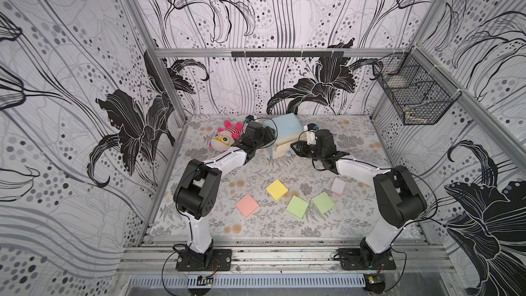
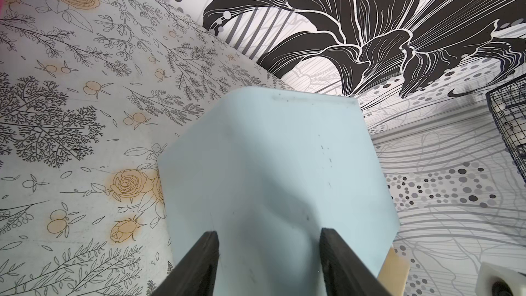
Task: Please put the sticky notes in the drawer by color
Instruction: Open the drawer in the storage box.
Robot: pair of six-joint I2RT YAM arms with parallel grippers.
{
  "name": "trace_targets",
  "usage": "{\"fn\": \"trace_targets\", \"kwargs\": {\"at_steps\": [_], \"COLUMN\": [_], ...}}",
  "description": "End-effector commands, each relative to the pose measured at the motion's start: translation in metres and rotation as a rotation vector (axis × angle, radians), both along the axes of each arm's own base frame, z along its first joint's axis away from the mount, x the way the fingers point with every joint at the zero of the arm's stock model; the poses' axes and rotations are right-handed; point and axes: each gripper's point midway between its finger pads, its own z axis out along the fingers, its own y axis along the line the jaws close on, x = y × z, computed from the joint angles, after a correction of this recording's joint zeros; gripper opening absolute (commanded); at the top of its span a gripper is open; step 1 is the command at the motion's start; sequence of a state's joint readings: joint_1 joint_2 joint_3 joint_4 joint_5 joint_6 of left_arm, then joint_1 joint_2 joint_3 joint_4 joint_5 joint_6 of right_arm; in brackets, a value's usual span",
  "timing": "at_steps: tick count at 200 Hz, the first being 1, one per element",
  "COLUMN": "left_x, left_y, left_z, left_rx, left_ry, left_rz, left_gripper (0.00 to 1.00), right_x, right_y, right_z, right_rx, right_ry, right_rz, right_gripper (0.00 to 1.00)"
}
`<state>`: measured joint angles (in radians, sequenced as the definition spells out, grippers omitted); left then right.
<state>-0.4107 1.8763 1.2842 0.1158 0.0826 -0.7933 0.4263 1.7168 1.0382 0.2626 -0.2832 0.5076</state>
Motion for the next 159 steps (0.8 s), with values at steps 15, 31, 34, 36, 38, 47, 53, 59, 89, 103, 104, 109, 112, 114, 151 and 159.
{"fn": "trace_targets", "kwargs": {"at_steps": [15, 31, 34, 36, 38, 47, 53, 59, 89, 103, 104, 109, 112, 114, 151, 159], "left_x": [-0.010, -0.010, -0.010, -0.010, -0.010, -0.010, -0.010, -0.010, -0.009, -0.009, -0.009, -0.009, -0.009, -0.009, -0.009, -0.010], "left_y": [0.003, 0.002, 0.003, 0.003, 0.003, 0.003, 0.003, 0.003, 0.002, 0.003, 0.003, 0.002, 0.002, 0.002, 0.003, 0.003], "left_z": [-0.042, -0.039, -0.039, -0.038, -0.038, -0.039, -0.038, -0.039, -0.037, -0.037, -0.037, -0.037, -0.036, -0.036, -0.031, -0.029], "left_rx": [0.050, 0.048, 0.048, 0.048, 0.049, 0.050, 0.049, 0.051, 0.049, 0.049, 0.049, 0.049, 0.048, 0.048, 0.049, 0.050], "left_ry": [0.119, 0.116, 0.116, 0.115, 0.115, 0.117, 0.117, 0.119, 0.117, 0.116, 0.116, 0.116, 0.116, 0.116, 0.107, 0.104], "left_rz": [-0.009, -0.010, -0.009, -0.010, -0.010, -0.009, -0.009, -0.009, -0.010, -0.010, -0.010, -0.011, -0.011, -0.011, -0.011, -0.012], "left_gripper": [0.61, 0.61, 0.61, 0.61, 0.61, 0.61, 0.61, 0.61, 0.61, 0.61, 0.61, 0.61, 0.61, 0.61, 0.62, 0.62], "right_x": [-0.019, -0.025, -0.025, -0.026, -0.026, -0.029, -0.031, -0.032, -0.032, -0.032, -0.032, -0.032, -0.032, -0.032, -0.039, -0.043], "right_y": [-0.014, -0.018, -0.019, -0.019, -0.020, -0.022, -0.023, -0.023, -0.023, -0.023, -0.023, -0.023, -0.023, -0.023, -0.030, -0.034], "right_z": [0.000, -0.003, -0.002, -0.002, -0.002, -0.003, -0.003, -0.004, -0.005, -0.003, -0.003, -0.002, -0.001, 0.000, 0.012, 0.014], "right_rx": [-0.022, -0.030, -0.031, -0.031, -0.032, -0.034, -0.035, -0.035, -0.034, -0.030, -0.030, -0.028, -0.029, -0.029, -0.045, -0.053], "right_ry": [0.006, 0.010, 0.009, 0.010, 0.009, 0.010, 0.011, 0.011, 0.014, 0.010, 0.009, 0.008, 0.006, 0.003, -0.027, -0.036], "right_rz": [-0.025, -0.032, -0.034, -0.034, -0.036, -0.039, -0.040, -0.040, -0.042, -0.039, -0.039, -0.039, -0.037, -0.036, -0.047, -0.054], "right_gripper": [0.30, 0.29, 0.29, 0.29, 0.29, 0.29, 0.29, 0.29, 0.29, 0.29, 0.29, 0.30, 0.32, 0.33, 0.68, 0.72]}}
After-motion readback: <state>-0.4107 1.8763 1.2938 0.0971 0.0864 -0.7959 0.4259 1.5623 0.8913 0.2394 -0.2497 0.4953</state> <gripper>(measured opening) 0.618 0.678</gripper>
